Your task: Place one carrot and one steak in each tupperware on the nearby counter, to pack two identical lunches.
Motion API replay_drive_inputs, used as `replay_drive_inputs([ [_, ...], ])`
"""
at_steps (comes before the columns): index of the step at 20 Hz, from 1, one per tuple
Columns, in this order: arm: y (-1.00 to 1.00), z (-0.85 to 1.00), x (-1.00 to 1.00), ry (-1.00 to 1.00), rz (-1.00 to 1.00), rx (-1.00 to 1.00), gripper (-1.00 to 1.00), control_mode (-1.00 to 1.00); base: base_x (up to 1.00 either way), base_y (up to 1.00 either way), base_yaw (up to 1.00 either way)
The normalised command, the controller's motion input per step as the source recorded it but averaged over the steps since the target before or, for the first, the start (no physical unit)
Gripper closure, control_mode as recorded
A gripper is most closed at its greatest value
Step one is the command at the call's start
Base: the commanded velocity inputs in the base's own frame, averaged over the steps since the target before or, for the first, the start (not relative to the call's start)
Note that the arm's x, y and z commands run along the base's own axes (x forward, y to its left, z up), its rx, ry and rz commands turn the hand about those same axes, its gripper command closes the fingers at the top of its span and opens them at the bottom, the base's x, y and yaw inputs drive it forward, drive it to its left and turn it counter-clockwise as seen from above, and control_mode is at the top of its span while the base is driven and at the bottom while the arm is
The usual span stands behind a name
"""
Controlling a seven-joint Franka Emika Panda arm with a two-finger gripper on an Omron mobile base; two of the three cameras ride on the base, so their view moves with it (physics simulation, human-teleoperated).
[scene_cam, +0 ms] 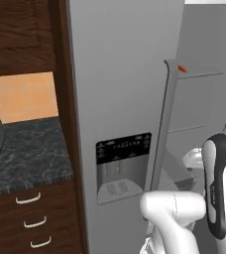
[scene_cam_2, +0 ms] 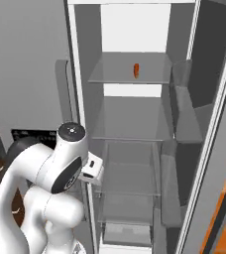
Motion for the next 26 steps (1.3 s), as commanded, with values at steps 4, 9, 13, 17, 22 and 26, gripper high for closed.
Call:
replay_drive_inputs([
  [4, 0.00, 0.00, 0.00, 0.00, 0.00, 0.00, -1.00, 1.00, 0.08, -0.80, 0.03],
  [9, 0.00, 0.00, 0.00, 0.00, 0.00, 0.00, -1.00, 1.00, 0.01, -0.13, 0.04],
  [13, 0.00, 0.00, 0.00, 0.00, 0.00, 0.00, -1.00, 1.00, 0.00, 0.00, 0.00],
  [17, 0.12, 0.44, 0.00, -0.08, 0.00, -0.15, -1.00, -1.00, 0.00, 0.00, 0.00],
  [22, 0.12, 0.90, 0.00, -0.12, 0.00, -0.27, -1.00, -1.00, 0.00, 0.00, 0.00],
  [26, 0.04, 1.00, 0.15, -0.03, 0.00, -0.09, -1.00, -1.00, 0.00, 0.00, 0.00],
])
